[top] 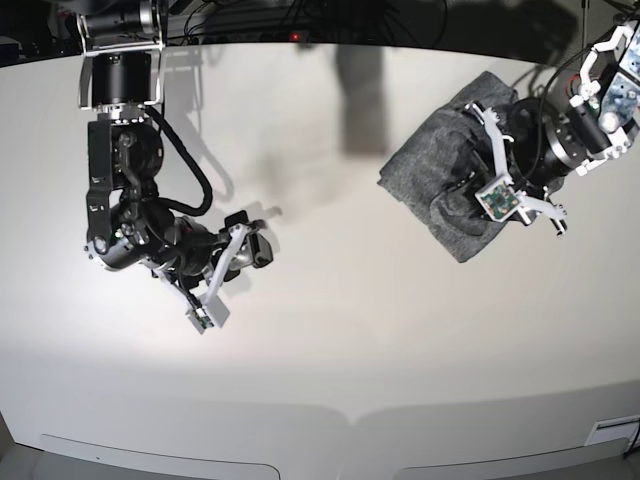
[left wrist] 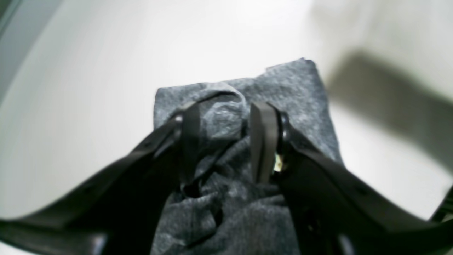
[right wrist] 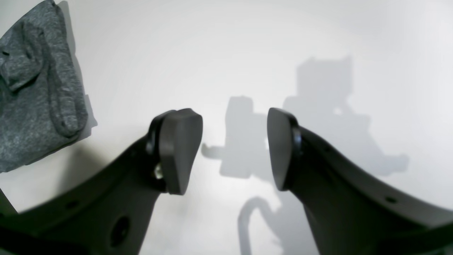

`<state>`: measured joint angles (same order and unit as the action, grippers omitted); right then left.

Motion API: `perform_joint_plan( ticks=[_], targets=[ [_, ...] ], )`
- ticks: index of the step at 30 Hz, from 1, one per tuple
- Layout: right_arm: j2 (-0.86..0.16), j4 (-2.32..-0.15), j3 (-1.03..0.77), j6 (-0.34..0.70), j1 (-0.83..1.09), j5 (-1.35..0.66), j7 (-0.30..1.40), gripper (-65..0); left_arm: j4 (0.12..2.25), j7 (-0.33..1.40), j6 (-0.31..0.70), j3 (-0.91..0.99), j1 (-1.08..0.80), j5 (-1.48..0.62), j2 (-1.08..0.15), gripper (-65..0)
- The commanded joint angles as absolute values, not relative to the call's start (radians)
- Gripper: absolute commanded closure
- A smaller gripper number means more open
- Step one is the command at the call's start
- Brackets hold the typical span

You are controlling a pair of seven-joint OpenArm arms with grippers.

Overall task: Fold the T-shirt properly
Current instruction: 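Lower the lifted edge and press the bundle flat with the left gripper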

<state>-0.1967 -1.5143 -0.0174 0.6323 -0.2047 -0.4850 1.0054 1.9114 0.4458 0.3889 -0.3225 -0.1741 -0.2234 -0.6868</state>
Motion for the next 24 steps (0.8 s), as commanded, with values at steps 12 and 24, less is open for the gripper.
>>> perform_joint_plan(
  ticks=[12, 24],
  targets=[
    [-0.202, -1.531, -0.020, 0.632, -0.227, -0.501, 1.015, -34.0, 1.911, 0.413, 0.328, -0.317, -0.163, -0.128, -0.568, -22.9],
    [-0.202, -1.531, -0.020, 0.632, -0.227, -0.497, 1.019, -34.0, 1.810, 0.418, 0.258, -0.317, -0.163, 0.057, -0.443, -21.6]
  ],
)
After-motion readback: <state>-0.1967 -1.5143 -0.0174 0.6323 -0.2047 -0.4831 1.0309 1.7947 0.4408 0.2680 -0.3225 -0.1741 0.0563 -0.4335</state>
